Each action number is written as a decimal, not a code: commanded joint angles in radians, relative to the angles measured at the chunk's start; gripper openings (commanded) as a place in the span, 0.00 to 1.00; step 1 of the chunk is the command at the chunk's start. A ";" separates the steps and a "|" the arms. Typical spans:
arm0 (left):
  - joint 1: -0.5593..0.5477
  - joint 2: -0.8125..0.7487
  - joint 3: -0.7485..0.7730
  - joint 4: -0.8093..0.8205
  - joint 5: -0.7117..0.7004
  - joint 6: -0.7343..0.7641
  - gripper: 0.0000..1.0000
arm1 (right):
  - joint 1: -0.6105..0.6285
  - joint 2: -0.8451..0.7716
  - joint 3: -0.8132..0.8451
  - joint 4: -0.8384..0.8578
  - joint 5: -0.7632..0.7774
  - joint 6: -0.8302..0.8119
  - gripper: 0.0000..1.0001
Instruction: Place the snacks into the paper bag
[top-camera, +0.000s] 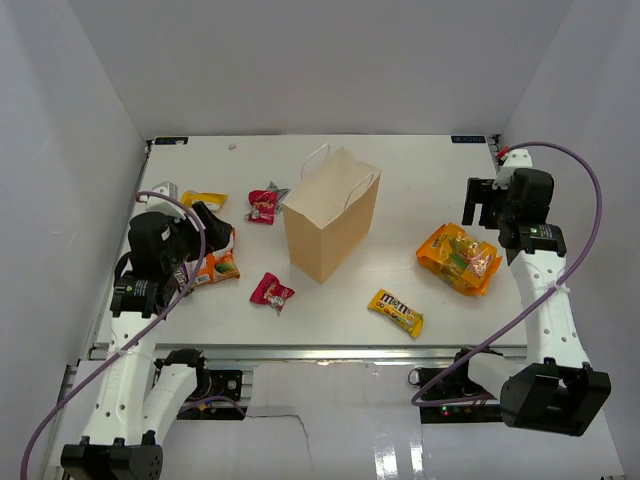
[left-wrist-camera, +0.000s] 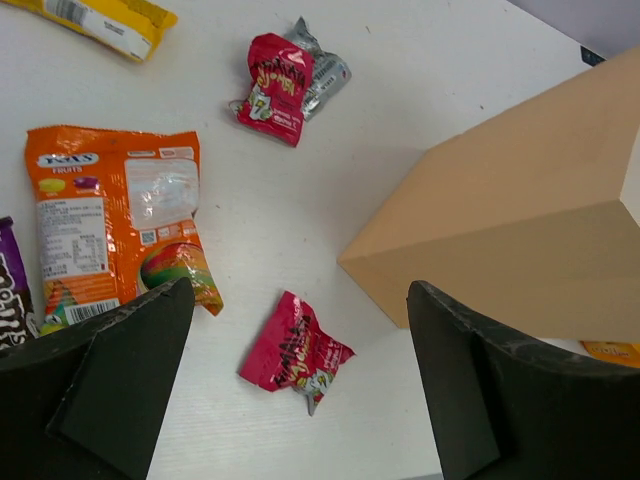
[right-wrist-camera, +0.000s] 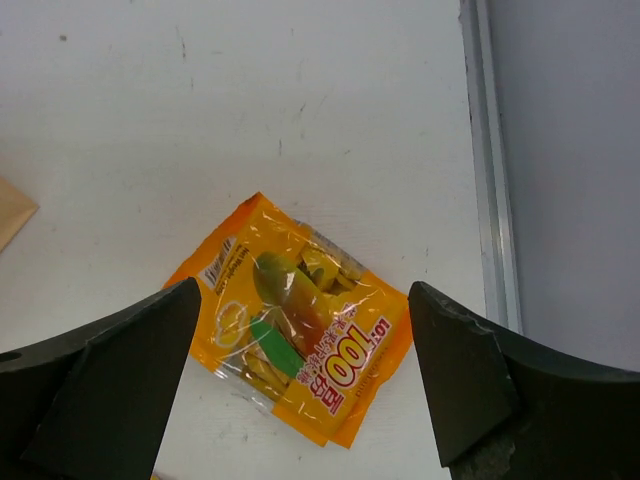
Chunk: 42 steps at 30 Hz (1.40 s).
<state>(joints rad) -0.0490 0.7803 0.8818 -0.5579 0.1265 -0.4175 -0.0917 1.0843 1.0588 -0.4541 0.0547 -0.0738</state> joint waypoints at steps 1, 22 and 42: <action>0.000 -0.070 -0.024 -0.069 0.074 -0.061 0.98 | -0.005 -0.030 0.038 -0.064 -0.100 -0.118 0.90; 0.000 -0.185 -0.159 -0.194 0.130 -0.216 0.98 | 0.197 0.241 0.024 -0.288 -0.155 -0.791 0.93; 0.000 -0.065 -0.093 -0.188 0.188 -0.196 0.98 | 0.337 0.404 -0.198 0.011 0.105 -0.551 0.08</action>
<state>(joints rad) -0.0490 0.7109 0.7380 -0.7597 0.2790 -0.6106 0.2535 1.4937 0.8928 -0.4763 0.2295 -0.6926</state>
